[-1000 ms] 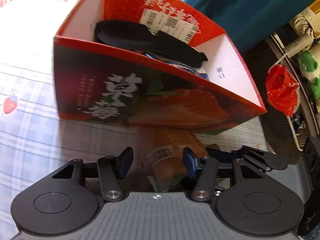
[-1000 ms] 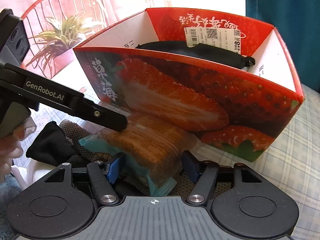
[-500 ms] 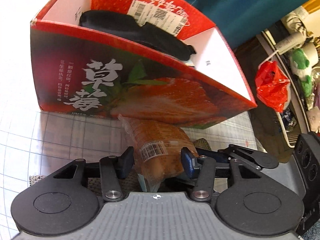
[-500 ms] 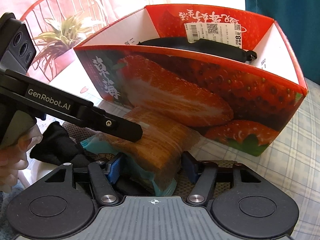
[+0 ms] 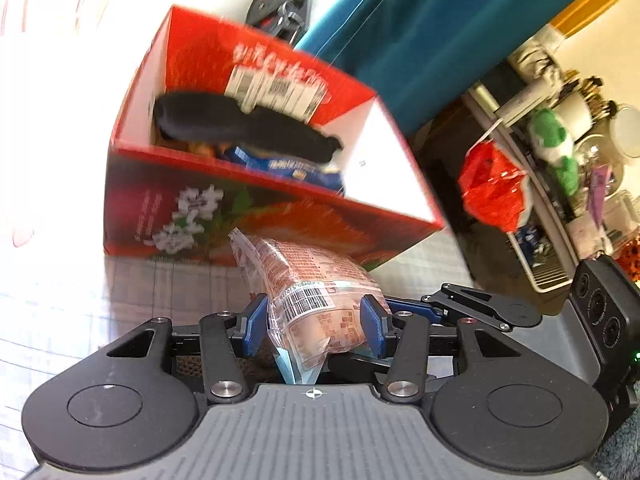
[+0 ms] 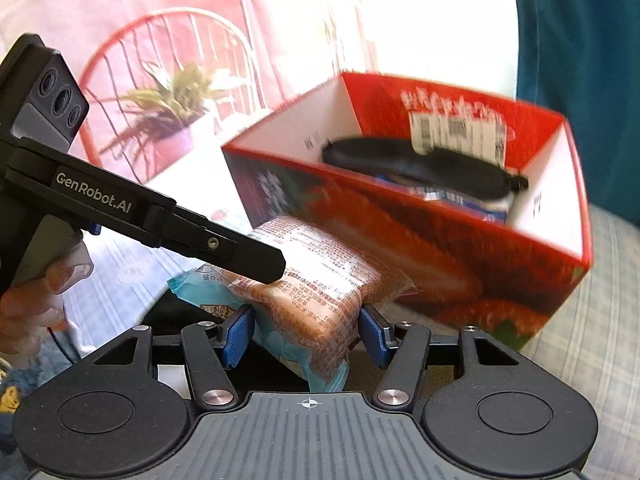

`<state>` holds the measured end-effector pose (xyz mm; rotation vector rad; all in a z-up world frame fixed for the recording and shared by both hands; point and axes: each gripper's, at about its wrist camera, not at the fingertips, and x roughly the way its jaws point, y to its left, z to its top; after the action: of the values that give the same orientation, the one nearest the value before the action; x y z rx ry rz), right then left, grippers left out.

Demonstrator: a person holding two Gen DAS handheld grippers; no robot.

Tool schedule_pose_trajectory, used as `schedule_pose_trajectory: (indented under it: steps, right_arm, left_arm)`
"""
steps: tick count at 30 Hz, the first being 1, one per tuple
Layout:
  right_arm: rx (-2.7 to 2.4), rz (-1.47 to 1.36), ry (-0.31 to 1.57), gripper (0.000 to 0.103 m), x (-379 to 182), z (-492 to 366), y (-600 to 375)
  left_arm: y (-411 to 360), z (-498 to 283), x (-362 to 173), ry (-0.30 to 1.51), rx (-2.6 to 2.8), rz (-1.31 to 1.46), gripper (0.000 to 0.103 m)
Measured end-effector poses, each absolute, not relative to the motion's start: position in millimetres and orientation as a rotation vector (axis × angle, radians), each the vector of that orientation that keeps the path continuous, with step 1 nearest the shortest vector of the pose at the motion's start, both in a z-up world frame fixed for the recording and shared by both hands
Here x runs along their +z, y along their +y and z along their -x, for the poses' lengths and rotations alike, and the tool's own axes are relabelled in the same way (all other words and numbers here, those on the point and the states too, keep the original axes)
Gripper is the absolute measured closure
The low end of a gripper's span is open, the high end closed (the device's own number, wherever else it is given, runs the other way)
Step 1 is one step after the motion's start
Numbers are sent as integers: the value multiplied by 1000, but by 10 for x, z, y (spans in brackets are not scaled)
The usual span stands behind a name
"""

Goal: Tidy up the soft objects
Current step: 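Lower the bagged bread into the red box and open the right gripper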

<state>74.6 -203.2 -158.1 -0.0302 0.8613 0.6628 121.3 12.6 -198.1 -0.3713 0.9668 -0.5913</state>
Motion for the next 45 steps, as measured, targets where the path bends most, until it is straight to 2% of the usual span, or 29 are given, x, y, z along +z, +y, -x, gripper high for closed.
schedule_pose_trajectory:
  steps: [8,15,22,32,38,39,41,43,45]
  right_arm:
    - [686,81,762,50,-1067,-743,-1976]
    - [662,123,692,50,-839,-1123,-1882]
    - [638,140,670,50,-1016,-1643,-1729]
    - [683,95,767,50,-1457,-2048,-1662]
    - [695,-9,807,49,-1571,-2122,-1807]
    - [696,-18,808,50,-1578,-2131,-1827]
    - [684,-20,815,57,-1594,-2144,-1840]
    - [661,-27,829,71,-1621,-2165,-1837]
    - [638,-37,858,81,-1669,-2192,-1815]
  left_arm:
    - [224,-1125,-1441,848,-621,320,52]
    - [251,-1427,-1159,787,-588,284,52]
    - [181,-1913,-1184,795,-515,212,52]
    - [175,-2239,-1478,863,-444,127,50]
    - [222,-2257,-1528,871,-406,52,53]
    - [216,-2255,-1526,870,-406,43,56]
    - [189,-2241,-1517,865,-399,25,61]
    - [162,-2230,-1522,860,-389,16,65]
    - [133,-2228,-1546,859,-375,4,69]
